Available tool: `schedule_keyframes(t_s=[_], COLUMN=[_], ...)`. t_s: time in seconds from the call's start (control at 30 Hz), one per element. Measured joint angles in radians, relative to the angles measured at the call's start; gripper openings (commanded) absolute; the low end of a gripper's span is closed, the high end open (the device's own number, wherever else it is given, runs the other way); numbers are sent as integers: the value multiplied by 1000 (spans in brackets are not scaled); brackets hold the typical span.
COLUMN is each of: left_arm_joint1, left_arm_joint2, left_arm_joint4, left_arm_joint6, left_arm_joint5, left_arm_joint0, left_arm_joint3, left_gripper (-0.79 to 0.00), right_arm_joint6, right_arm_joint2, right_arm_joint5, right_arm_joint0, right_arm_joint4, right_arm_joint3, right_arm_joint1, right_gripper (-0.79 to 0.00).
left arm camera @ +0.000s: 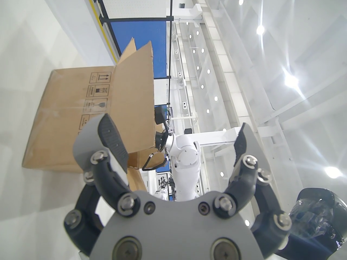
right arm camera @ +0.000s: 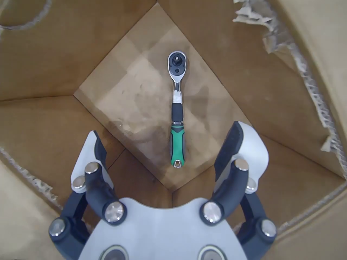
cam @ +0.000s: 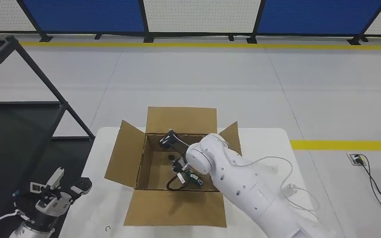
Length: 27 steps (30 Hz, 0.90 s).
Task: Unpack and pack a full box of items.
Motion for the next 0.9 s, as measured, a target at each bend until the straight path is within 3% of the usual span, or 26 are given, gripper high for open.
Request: schedule_keyframes(t_s=[0.07,0.17,0.37,0.43,0.5,0.77,0.8,0.83,0.9], left_arm_joint1=[-1,-1,-2,-3,-3,-5,-6,-6,-6], left_arm_joint2=[-3,-8,-13,-13,-12,-13,-14,-15,-17], left_arm_joint4=[-4,-8,-11,-11,-10,-15,-16,-17,-20], left_arm_joint6=[0,0,-7,-9,-10,-17,-18,-19,-21], left_arm_joint5=[-2,-2,1,1,1,-8,-10,-10,-11], left_arm_joint0=[6,11,17,18,20,30,32,33,36], left_arm_joint3=[-1,-3,-10,-12,-15,-20,-20,-20,-20], left_gripper=[0,0,0,0,0,0,0,0,0], right_arm_joint6=[-14,-42,-95,-115,-140,-221,-234,-242,-256], right_arm_joint2=[-22,-50,-88,-97,-103,-133,-136,-136,-127], right_arm_joint5=[-24,-49,-57,-59,-63,-32,-17,-8,-2], right_arm_joint0=[20,47,80,88,92,101,102,102,105], right_arm_joint4=[17,35,53,56,60,32,26,26,44], right_arm_joint3=[63,158,303,349,391,512,529,541,567], right_arm_joint1=[-22,-55,-117,-136,-154,-215,-223,-228,-239], right_gripper=[0,-108,-209,-172,-86,-240,-37,0,0])
